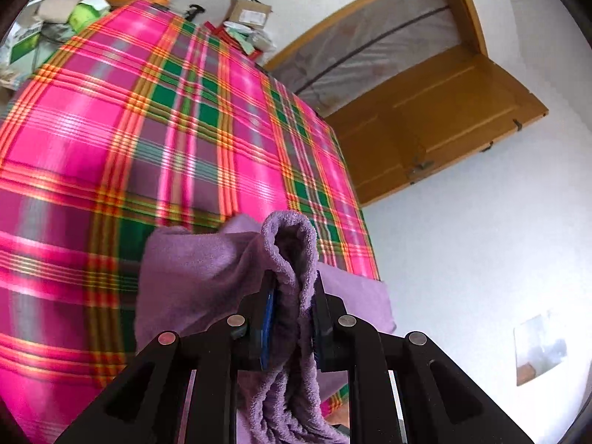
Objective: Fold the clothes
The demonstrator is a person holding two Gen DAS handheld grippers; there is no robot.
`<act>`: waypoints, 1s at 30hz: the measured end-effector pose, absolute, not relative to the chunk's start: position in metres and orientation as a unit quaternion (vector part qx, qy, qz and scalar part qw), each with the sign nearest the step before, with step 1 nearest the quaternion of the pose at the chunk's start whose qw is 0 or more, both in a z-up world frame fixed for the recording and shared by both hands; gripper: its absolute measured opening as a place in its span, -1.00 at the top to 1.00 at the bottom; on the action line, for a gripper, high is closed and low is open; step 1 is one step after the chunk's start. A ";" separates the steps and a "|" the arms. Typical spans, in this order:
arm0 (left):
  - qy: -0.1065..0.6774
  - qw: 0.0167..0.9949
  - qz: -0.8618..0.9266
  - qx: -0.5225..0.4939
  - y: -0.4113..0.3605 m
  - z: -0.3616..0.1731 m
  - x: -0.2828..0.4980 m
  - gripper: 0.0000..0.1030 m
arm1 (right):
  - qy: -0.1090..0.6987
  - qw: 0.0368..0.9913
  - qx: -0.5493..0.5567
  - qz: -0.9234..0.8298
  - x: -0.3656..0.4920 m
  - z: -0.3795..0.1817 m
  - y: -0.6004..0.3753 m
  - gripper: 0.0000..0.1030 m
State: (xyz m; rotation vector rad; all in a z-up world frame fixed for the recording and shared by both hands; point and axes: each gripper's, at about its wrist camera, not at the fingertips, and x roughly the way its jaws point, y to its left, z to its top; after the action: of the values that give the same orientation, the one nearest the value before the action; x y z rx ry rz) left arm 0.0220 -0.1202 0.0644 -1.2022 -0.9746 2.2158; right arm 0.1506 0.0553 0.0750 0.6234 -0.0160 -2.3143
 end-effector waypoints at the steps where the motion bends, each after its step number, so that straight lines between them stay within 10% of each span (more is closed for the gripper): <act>1: -0.351 0.220 0.799 -0.436 -0.116 0.064 0.021 0.68 | -0.009 0.360 0.244 -0.900 0.149 0.075 0.059 0.64; 30: -0.350 0.254 0.761 -0.485 -0.058 0.021 -0.013 0.53 | -0.051 0.249 0.334 -0.908 0.120 0.019 0.138 0.61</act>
State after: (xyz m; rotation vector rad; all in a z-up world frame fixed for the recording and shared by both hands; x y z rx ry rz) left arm -0.0134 -0.0582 0.0211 -1.3169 -0.9501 2.0672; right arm 0.1204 0.1378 0.0186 0.9101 -0.1403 -2.4734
